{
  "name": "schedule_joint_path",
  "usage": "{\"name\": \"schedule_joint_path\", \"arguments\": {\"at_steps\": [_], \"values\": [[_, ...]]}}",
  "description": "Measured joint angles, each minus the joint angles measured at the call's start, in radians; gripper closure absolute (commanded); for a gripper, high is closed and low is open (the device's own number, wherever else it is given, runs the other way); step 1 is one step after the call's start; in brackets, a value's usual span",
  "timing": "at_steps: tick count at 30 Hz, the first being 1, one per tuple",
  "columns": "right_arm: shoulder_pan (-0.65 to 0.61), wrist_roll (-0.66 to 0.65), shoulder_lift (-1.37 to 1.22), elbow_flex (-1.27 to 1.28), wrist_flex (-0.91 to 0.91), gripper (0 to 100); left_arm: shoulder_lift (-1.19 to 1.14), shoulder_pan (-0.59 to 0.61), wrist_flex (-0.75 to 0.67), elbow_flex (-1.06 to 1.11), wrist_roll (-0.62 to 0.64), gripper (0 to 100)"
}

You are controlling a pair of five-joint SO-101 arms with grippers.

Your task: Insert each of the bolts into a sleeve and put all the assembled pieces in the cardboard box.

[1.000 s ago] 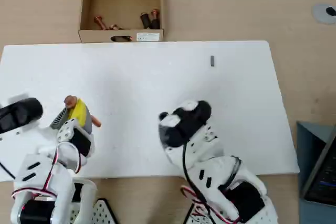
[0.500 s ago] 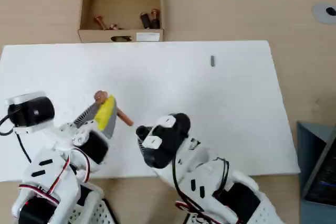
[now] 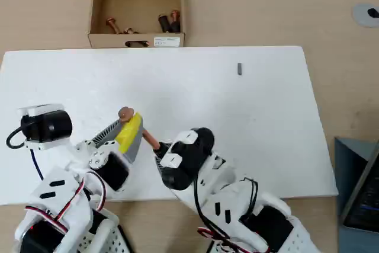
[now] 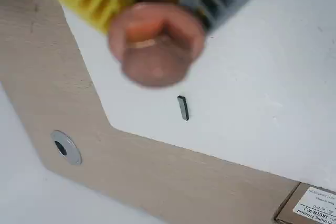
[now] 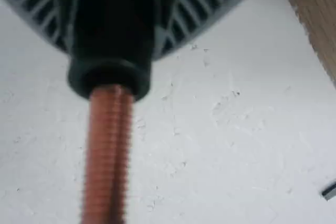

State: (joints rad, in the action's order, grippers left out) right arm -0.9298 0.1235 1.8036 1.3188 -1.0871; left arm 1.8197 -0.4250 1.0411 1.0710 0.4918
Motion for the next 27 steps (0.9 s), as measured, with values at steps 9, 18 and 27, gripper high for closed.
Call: {"name": "schedule_joint_path", "arguments": {"at_steps": [9, 18, 27], "values": [[0.000, -0.057, 0.000, 0.000, 0.000, 98.9, 0.002, -0.089, -0.002, 0.023, -0.009, 100], [0.000, -0.064, 0.000, 0.003, -0.002, 98.9, 0.005, -0.138, 0.071, 0.035, -0.103, 100], [-0.003, -0.061, 0.000, 0.003, 0.000, 98.9, 0.003, -0.160, 0.100, 0.043, -0.153, 100]]}}
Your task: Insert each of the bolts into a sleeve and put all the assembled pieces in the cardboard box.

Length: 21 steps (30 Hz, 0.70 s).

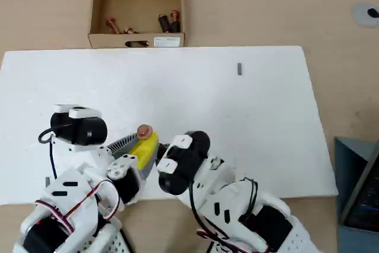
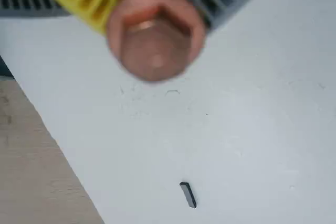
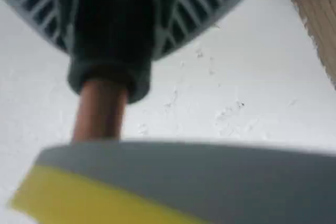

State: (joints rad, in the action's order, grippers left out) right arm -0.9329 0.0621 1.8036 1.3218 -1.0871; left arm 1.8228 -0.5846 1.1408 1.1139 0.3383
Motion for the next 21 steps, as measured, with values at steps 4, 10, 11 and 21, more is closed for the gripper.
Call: {"name": "schedule_joint_path", "arguments": {"at_steps": [4, 10, 11, 21], "values": [[0.000, 0.000, 0.000, 0.000, 0.000, 98.9, 0.000, -0.063, 0.044, 0.029, -0.002, 100], [-0.002, -0.003, -0.002, 0.002, -0.002, 98.9, 0.002, -0.089, 0.086, 0.031, -0.003, 87], [-0.002, -0.003, -0.002, 0.002, -0.002, 98.9, 0.003, -0.089, 0.087, 0.031, -0.003, 83], [0.002, -0.003, 0.000, -0.002, 0.000, 98.9, -0.002, 0.048, 0.110, 0.020, -0.009, 75]]}}
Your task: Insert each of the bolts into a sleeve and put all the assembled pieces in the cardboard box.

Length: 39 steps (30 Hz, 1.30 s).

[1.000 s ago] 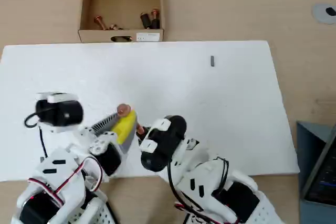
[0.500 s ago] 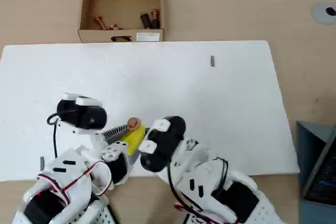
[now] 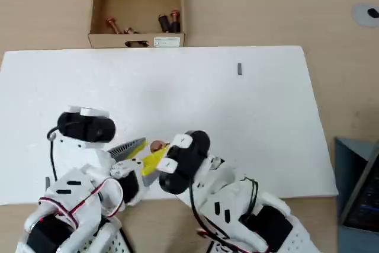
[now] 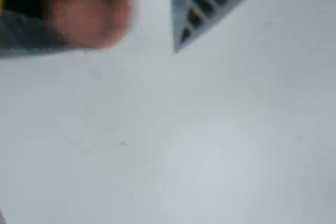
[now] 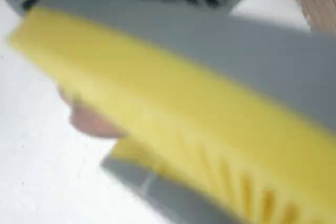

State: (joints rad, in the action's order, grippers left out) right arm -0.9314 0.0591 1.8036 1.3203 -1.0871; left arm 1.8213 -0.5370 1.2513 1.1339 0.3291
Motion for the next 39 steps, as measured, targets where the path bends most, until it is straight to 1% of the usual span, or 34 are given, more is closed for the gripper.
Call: {"name": "schedule_joint_path", "arguments": {"at_steps": [7, 8, 10, 14, 15, 17, 19, 24, 28, 31, 33, 36, 39], "values": [[0.002, 0.000, 0.000, 0.002, 0.000, 98.9, 0.000, 0.021, 0.000, -0.094, 0.000, 75], [0.002, 0.000, 0.000, 0.003, 0.000, 98.9, 0.000, 0.035, 0.000, -0.106, 0.000, 76], [0.002, 0.000, 0.000, 0.008, 0.000, 98.9, 0.000, 0.072, 0.000, -0.126, -0.006, 81], [0.002, 0.000, 0.000, 0.008, 0.000, 98.9, 0.002, 0.181, 0.000, -0.137, -0.081, 97], [0.002, 0.000, 0.000, 0.008, 0.000, 98.9, 0.002, 0.215, 0.000, -0.137, -0.101, 100], [0.005, 0.000, 0.000, 0.006, 0.000, 98.9, 0.002, 0.293, -0.005, -0.137, -0.144, 99], [0.043, 0.000, 0.000, 0.006, 0.000, 98.9, 0.002, 0.371, -0.006, -0.133, -0.189, 100], [0.164, 0.000, 0.000, 0.006, 0.000, 98.9, 0.002, 0.565, -0.006, -0.011, -0.279, 100], [0.269, 0.000, 0.000, 0.008, 0.000, 98.9, 0.000, 0.661, -0.006, 0.138, -0.293, 100], [0.353, 0.003, 0.000, 0.008, 0.020, 99.0, 0.000, 0.695, -0.052, 0.245, -0.293, 100], [0.397, 0.020, 0.000, 0.006, 0.032, 99.0, 0.000, 0.706, -0.107, 0.307, -0.293, 100], [0.422, 0.028, -0.018, -0.006, 0.034, 99.0, 0.000, 0.707, -0.183, 0.391, -0.293, 100], [0.427, 0.028, -0.091, -0.068, 0.035, 99.0, -0.002, 0.707, -0.245, 0.470, -0.293, 100]]}}
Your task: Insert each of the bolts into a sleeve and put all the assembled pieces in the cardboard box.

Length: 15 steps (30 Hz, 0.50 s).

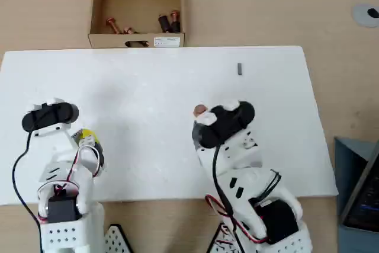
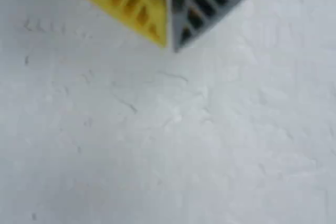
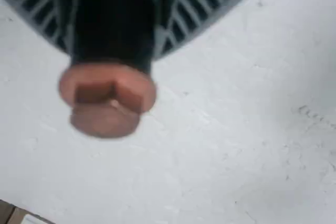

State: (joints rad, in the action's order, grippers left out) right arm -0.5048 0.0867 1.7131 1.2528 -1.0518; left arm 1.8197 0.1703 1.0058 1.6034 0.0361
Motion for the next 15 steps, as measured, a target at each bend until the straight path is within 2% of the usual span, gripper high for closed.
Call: {"name": "schedule_joint_path", "arguments": {"at_steps": [6, 15], "values": [[0.000, 0.000, -0.235, -0.180, 0.035, 99.0, -0.002, 0.002, -0.083, 0.075, -0.055, 100], [0.000, 0.000, -0.649, -0.394, 0.242, 99.0, -0.002, 0.002, -0.092, 0.075, -0.055, 100]]}}
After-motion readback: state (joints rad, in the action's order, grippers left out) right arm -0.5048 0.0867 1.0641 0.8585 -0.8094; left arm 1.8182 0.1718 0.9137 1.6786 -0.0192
